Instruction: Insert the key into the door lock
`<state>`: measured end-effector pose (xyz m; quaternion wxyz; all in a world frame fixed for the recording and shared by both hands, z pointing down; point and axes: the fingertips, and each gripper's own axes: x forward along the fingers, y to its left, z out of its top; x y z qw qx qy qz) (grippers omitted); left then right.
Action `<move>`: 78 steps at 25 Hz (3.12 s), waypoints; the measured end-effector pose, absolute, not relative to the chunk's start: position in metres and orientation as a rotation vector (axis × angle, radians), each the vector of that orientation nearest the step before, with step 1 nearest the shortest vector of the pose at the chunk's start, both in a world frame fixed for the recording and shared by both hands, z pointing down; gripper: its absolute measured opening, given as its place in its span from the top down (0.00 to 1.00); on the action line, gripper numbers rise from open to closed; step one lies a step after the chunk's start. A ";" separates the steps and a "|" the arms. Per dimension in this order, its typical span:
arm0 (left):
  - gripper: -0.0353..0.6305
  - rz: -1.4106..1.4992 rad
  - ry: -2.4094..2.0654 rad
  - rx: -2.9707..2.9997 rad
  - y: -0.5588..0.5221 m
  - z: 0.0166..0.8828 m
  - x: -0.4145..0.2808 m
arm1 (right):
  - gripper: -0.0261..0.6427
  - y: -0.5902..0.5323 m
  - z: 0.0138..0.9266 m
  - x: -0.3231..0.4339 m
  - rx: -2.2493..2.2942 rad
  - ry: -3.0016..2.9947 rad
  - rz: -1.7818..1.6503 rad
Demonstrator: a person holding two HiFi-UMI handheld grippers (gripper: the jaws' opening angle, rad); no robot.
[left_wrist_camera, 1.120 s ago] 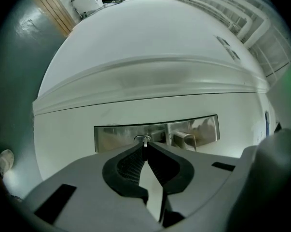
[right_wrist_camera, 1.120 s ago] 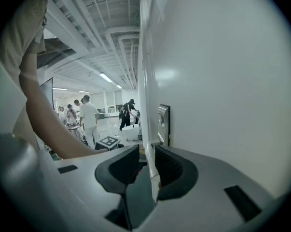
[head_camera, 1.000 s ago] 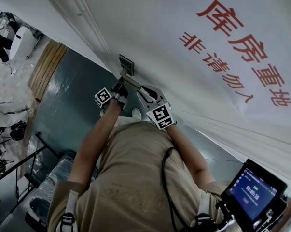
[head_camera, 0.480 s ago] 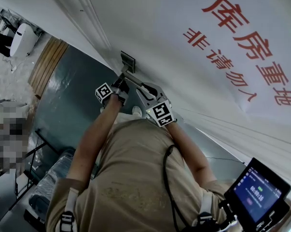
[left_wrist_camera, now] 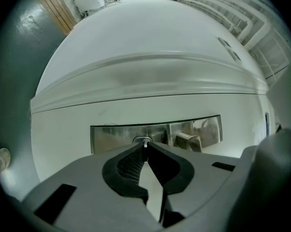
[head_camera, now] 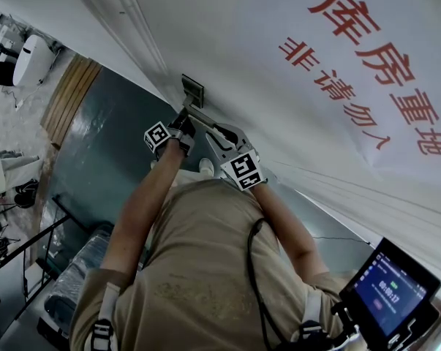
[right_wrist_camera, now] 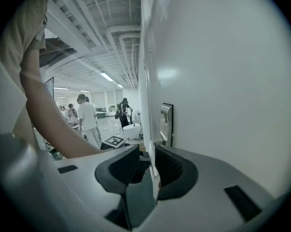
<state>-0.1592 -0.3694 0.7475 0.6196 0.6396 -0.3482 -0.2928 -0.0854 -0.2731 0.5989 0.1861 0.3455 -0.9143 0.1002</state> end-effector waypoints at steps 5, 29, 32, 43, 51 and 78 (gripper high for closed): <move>0.90 -0.632 -0.824 1.519 -0.372 0.751 -0.159 | 0.80 -0.270 0.602 -0.087 0.967 -2.571 0.279; 0.87 -0.327 -0.968 1.705 -0.374 0.748 -0.156 | 0.80 -0.265 0.599 -0.093 0.963 -2.602 0.290; 0.87 -0.309 -0.960 1.714 -0.374 0.748 -0.156 | 0.80 -0.265 0.599 -0.093 0.962 -2.604 0.291; 0.87 -0.298 -0.972 1.674 -0.375 0.749 -0.156 | 0.80 -0.271 0.603 -0.090 0.973 -2.601 0.295; 0.87 -0.375 -0.953 1.612 -0.376 0.748 -0.156 | 0.80 -0.274 0.606 -0.092 0.959 -2.598 0.287; 0.88 -0.695 -0.824 1.352 -0.380 0.754 -0.157 | 0.80 -0.287 0.607 -0.095 0.960 -2.587 0.285</move>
